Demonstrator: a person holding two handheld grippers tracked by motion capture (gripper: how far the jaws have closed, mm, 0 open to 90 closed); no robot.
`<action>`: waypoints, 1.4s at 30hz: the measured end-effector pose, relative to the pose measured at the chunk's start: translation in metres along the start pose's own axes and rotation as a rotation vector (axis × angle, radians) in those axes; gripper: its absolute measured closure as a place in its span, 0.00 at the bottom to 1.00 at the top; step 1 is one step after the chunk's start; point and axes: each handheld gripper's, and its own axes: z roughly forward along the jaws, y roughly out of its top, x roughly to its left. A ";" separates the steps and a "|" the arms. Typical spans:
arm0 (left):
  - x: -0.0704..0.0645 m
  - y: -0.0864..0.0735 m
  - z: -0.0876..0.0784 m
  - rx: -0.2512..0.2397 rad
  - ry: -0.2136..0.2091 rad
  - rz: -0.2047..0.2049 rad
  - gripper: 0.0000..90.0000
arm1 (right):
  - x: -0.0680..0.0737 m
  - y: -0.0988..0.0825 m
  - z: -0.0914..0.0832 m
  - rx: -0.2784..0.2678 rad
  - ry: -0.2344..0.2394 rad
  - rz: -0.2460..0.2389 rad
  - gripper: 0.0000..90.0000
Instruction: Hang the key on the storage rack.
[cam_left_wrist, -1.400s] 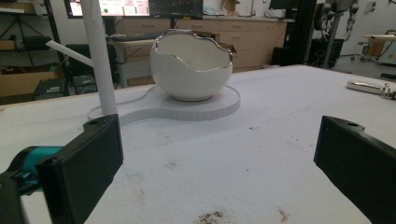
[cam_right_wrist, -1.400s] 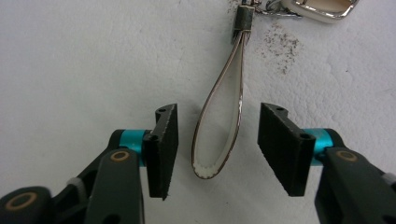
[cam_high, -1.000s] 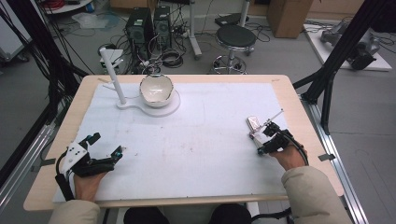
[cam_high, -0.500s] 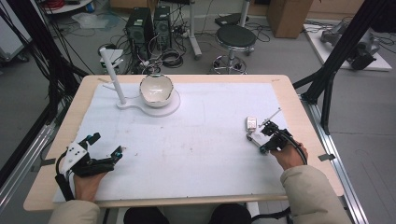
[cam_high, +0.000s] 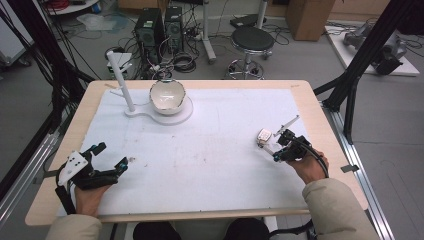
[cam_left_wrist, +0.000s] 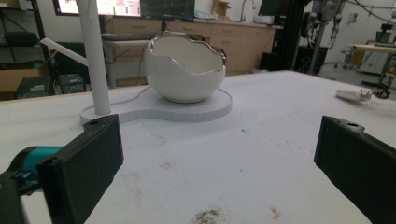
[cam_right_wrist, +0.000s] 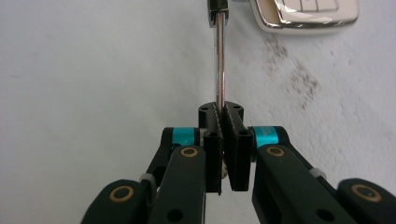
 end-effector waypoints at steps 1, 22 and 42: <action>0.001 0.001 -0.001 0.001 -0.006 0.001 0.02 | 0.000 0.000 0.000 0.000 0.000 0.000 0.97; -0.009 0.097 0.029 0.075 -0.351 0.134 0.02 | 0.055 0.065 -0.031 -0.213 0.194 -0.424 0.97; -0.058 0.157 0.096 0.234 -0.637 0.280 0.02 | 0.108 0.134 -0.039 -0.226 0.303 -0.685 0.97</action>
